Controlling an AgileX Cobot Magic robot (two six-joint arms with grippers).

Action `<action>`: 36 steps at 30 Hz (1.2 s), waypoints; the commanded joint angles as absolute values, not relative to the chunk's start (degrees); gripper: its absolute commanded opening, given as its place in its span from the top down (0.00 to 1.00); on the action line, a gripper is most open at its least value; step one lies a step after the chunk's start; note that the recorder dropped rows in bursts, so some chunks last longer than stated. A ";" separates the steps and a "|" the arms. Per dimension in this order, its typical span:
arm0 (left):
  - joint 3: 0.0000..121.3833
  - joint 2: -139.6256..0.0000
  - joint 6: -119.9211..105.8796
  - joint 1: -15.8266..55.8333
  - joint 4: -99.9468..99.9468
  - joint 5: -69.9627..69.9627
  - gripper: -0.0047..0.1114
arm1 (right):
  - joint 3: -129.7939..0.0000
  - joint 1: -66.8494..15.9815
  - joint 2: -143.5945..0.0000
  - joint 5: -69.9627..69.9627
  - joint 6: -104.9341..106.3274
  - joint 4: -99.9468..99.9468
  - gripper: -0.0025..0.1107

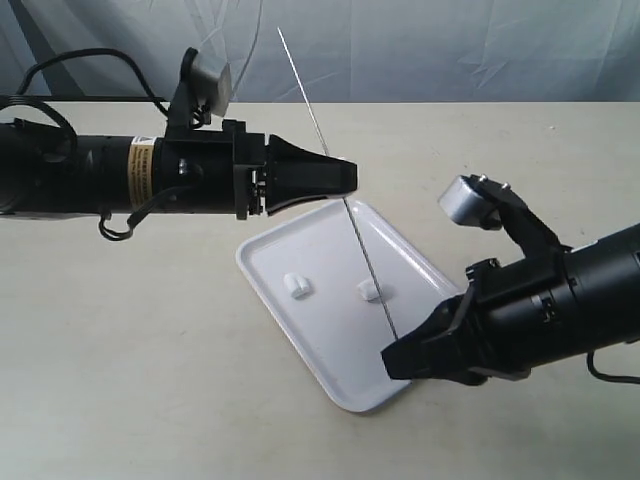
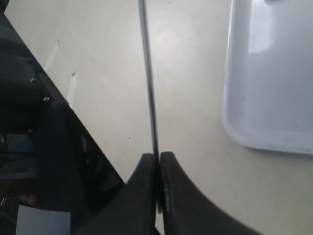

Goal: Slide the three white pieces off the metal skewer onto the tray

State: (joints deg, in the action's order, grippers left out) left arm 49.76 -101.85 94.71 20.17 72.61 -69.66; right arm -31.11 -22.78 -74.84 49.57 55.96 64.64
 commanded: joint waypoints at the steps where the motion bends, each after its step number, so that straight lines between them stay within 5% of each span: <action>1: 51.26 -101.41 93.74 19.50 65.47 -69.36 0.88 | -27.01 -22.79 -74.91 51.94 57.23 60.20 0.98; 36: 60.32 -101.66 95.28 8.88 64.32 -60.55 0.88 | -27.01 -22.79 -74.91 56.15 58.43 60.20 0.98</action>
State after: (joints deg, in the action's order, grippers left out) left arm 58.22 -101.96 96.24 11.92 74.16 -64.21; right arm -28.54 -22.65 -74.74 50.72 58.54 66.11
